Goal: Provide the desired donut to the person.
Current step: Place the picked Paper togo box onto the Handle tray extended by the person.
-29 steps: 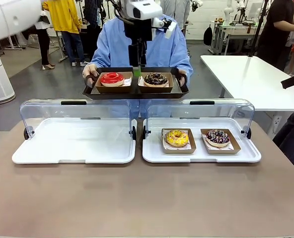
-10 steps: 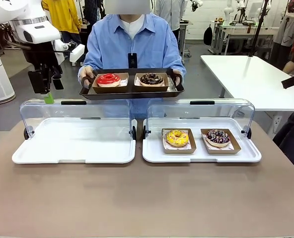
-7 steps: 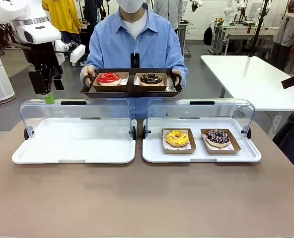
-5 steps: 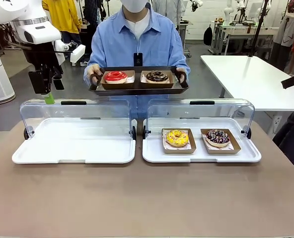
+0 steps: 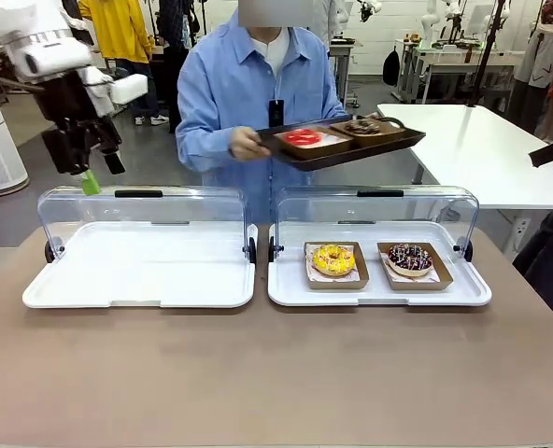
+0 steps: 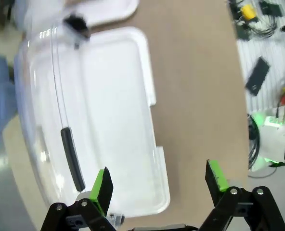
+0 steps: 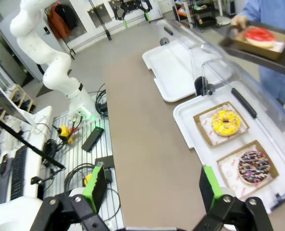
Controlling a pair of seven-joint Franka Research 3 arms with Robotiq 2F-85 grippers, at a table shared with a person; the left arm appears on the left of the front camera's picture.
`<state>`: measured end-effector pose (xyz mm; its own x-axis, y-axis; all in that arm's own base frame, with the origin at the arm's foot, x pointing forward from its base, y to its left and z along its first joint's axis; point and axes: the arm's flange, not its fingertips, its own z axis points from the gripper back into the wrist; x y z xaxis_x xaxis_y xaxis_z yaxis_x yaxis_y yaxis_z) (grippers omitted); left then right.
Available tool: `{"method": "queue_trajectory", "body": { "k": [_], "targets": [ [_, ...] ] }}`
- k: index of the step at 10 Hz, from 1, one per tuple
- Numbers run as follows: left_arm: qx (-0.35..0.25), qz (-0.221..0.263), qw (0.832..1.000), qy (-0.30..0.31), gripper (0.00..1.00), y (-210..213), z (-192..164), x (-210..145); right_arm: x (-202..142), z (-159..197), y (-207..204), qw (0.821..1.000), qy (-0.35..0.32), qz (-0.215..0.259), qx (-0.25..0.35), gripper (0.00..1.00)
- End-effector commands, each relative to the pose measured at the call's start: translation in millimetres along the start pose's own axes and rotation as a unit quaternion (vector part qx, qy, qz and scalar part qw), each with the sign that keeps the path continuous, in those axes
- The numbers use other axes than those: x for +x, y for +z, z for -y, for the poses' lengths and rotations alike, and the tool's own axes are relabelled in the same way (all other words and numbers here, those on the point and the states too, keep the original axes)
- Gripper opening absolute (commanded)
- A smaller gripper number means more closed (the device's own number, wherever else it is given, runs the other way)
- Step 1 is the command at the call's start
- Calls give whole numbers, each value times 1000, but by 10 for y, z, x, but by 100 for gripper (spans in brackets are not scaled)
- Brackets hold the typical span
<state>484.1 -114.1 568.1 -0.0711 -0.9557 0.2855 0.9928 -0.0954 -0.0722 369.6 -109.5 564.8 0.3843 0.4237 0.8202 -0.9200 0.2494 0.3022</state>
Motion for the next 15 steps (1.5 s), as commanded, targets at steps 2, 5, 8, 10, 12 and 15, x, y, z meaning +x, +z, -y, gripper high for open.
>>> {"method": "queue_trajectory", "body": {
  "k": [2, 5, 8, 10, 12, 15],
  "targets": [
    [-96, 172, 976, -89, 100, 219, -138, -842, 7, -4, -17, 1000, 7, 7, 5, 100],
    [-112, 360, 920, -107, 100, 251, -74, -1808, 7, -4, -17, 1000, 7, 7, 5, 100],
    [-20, 466, 882, -70, 100, 111, 179, -2503, 7, -4, -17, 1000, 7, 7, 5, 100],
    [24, 475, 878, -48, 100, 41, 421, -2634, 7, -4, -17, 1000, 7, 7, 5, 100],
    [50, 461, 884, -51, 100, 46, 642, -2620, 7, -4, -17, 1000, 7, 7, 5, 100],
    [91, 451, 887, -32, 100, 86, 765, -2625, 7, -4, -17, 1000, 7, 7, 5, 100]
  ]
}}
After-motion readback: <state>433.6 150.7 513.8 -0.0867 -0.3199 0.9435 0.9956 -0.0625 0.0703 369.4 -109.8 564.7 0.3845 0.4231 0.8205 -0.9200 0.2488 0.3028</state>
